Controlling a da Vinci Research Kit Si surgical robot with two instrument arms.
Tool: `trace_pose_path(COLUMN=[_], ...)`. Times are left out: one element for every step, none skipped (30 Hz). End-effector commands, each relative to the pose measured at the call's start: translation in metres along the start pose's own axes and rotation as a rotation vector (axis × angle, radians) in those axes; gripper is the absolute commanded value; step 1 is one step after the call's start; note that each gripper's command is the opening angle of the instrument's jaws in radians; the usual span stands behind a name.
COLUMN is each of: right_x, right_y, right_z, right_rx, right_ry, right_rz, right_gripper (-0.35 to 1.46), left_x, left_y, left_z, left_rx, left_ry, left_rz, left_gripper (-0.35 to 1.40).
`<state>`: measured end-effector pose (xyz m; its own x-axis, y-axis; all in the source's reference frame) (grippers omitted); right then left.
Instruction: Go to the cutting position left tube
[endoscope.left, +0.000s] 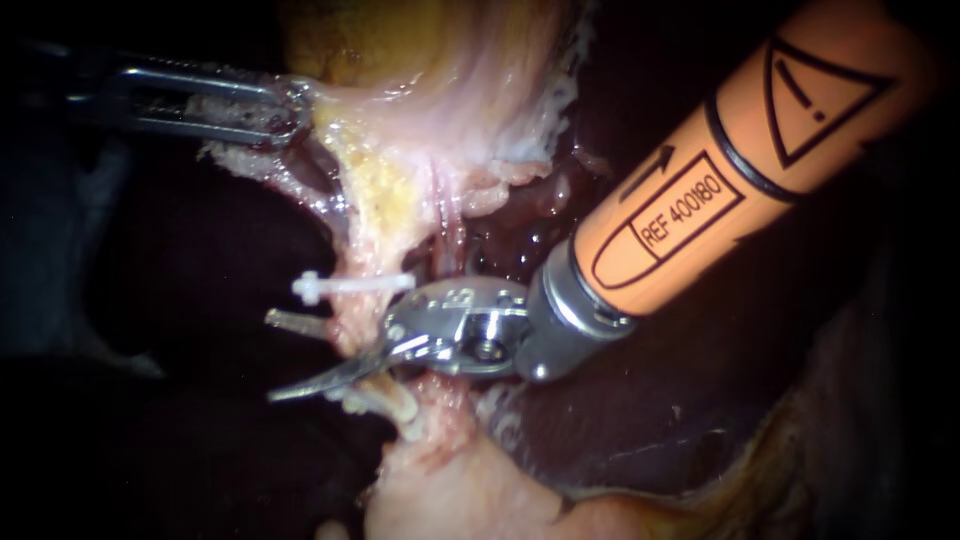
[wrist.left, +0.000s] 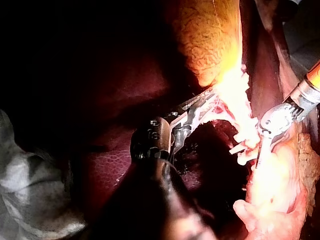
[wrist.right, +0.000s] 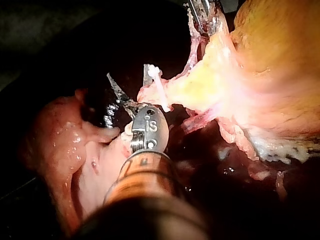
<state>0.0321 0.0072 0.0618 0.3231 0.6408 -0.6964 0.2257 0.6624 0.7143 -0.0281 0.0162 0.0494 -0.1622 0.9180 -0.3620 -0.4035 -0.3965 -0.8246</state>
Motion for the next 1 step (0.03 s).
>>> trace_pose_path(right_x=[-0.0001], right_y=[0.0000], right_z=[0.0000], right_rx=[0.000], right_ry=[0.000], right_rz=[0.000], right_gripper=[1.38], left_x=[0.0000], left_y=[0.0000], left_z=[0.0000], left_rx=[0.000], left_ry=[0.000], left_rz=[0.000], left_gripper=[-0.35])
